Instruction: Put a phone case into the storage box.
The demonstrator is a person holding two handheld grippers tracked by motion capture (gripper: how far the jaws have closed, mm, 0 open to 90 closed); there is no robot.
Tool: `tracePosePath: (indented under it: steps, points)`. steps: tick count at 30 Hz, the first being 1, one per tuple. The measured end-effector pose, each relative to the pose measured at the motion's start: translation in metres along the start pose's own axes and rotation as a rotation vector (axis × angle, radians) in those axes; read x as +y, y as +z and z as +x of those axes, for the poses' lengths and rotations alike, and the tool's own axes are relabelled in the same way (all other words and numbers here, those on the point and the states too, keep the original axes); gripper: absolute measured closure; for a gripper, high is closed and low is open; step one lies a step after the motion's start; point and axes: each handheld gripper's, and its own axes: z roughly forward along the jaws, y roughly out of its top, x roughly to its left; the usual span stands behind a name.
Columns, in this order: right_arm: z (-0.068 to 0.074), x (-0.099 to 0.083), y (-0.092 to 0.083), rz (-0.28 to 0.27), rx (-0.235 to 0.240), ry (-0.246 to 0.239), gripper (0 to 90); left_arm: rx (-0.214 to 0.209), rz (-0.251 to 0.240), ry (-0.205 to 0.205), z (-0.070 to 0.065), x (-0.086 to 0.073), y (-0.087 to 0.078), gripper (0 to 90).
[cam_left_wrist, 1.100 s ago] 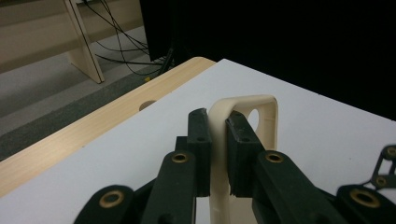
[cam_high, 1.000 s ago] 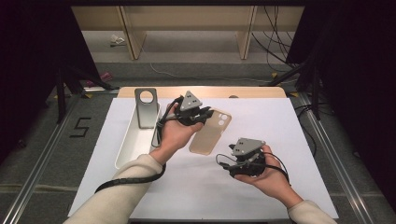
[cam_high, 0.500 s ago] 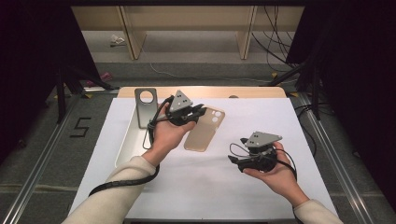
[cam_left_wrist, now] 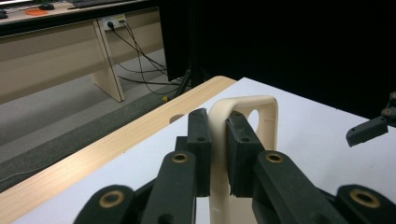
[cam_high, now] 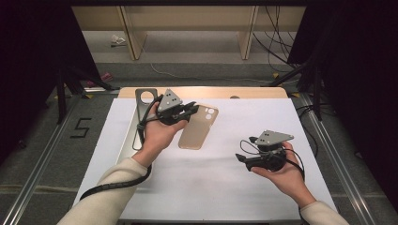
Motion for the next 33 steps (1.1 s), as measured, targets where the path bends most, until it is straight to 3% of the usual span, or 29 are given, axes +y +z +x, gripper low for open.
tracePosePath:
  steps: [22,33]
  points:
    - [-0.005,-0.008,-0.013,-0.054,-0.016,0.074,21.6,0.042,-0.051,-0.004,0.019,0.011,-0.024,81.5]
    - [-0.005,-0.01,-0.017,-0.071,-0.024,0.087,21.6,0.061,-0.064,-0.014,0.029,0.014,-0.033,81.5]
